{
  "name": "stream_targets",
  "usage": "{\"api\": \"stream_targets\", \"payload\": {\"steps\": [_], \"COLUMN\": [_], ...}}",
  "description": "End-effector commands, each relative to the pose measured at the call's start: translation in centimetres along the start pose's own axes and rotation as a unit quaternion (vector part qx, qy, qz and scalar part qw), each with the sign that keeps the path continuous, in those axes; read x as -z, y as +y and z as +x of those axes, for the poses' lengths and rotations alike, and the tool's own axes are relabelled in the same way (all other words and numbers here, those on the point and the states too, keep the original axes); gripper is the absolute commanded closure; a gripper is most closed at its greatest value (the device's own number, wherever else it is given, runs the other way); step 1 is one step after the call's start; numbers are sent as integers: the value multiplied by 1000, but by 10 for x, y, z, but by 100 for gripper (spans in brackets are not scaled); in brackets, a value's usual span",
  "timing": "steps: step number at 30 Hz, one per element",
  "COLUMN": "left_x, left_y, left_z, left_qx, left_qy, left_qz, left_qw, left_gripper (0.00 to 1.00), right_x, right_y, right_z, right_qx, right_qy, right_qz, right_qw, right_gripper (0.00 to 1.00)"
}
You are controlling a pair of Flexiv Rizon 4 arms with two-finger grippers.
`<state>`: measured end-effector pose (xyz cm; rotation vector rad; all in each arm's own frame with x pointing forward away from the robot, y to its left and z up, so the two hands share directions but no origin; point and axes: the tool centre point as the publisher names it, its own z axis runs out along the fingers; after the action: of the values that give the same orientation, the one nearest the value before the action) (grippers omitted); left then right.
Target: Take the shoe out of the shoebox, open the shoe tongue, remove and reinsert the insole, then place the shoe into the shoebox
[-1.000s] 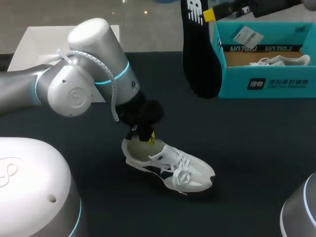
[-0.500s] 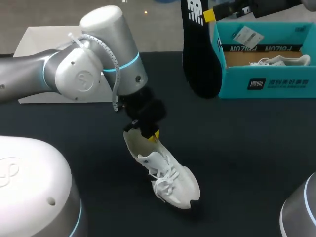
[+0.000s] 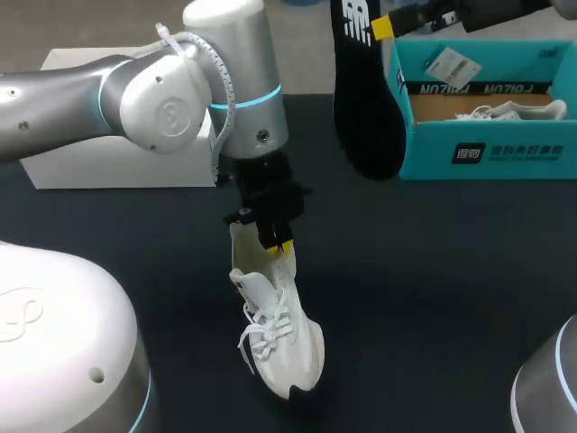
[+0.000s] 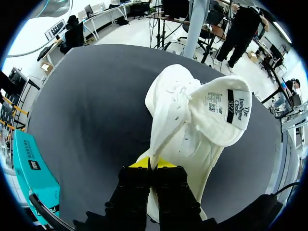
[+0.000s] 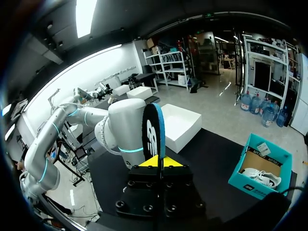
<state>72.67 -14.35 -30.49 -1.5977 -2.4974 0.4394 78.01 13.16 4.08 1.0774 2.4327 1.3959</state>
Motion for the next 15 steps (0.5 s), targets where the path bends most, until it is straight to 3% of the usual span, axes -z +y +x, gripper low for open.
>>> {"api": "stream_targets", "payload": {"steps": [1,15], "left_x": [-2,-11], "left_y": [-2,-28], "left_z": [0,-2], "left_qx": [-7,-75], "left_qy": [2,10], "left_qz": [3,6], "left_qw": [1000,997], "left_gripper": [100,100], "right_x": [-2,28], "right_y": [1,3], "right_z": [0,-8], "right_qx": [0,1], "right_qy": [0,-33], "right_qz": [0,-8], "right_qw": [1000,999], "right_gripper": [100,100]}}
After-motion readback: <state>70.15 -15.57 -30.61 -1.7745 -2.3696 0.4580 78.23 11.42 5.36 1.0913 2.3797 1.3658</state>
